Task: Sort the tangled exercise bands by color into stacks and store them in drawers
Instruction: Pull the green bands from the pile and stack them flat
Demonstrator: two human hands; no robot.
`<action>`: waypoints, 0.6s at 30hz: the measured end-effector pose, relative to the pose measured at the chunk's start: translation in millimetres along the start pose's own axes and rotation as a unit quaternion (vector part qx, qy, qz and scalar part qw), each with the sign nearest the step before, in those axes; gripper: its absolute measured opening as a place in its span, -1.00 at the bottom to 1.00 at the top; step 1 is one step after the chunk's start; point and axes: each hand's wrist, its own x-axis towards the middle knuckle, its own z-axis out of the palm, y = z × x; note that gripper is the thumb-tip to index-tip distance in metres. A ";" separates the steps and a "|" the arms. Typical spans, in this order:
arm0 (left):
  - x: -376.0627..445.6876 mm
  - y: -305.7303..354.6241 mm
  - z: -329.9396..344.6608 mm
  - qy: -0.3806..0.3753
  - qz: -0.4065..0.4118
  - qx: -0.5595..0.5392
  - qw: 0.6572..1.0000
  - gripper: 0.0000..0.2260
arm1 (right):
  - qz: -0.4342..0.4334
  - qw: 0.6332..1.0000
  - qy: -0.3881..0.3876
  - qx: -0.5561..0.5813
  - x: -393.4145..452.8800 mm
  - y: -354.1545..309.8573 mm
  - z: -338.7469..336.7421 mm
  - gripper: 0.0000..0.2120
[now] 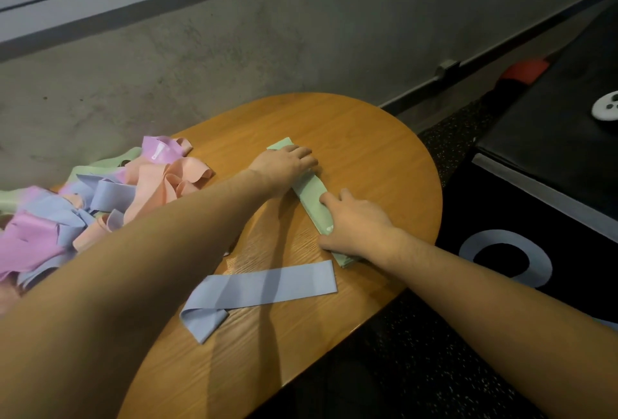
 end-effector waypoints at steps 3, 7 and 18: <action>-23.6 -3.4 -5.8 0.020 -0.010 -0.019 1.000 -0.40 | 0.002 1.000 0.011 -0.006 -4.4 5.0 -3.7 -0.17; -69.7 -9.0 -5.0 0.065 -0.032 -0.060 0.996 -0.51 | -0.011 0.999 0.049 0.015 -7.1 -1.3 -13.7 -0.18; -219.6 -22.8 53.5 0.182 -0.174 -0.226 0.941 -0.70 | -0.154 0.963 0.101 0.195 -17.2 -79.7 -10.1 -0.61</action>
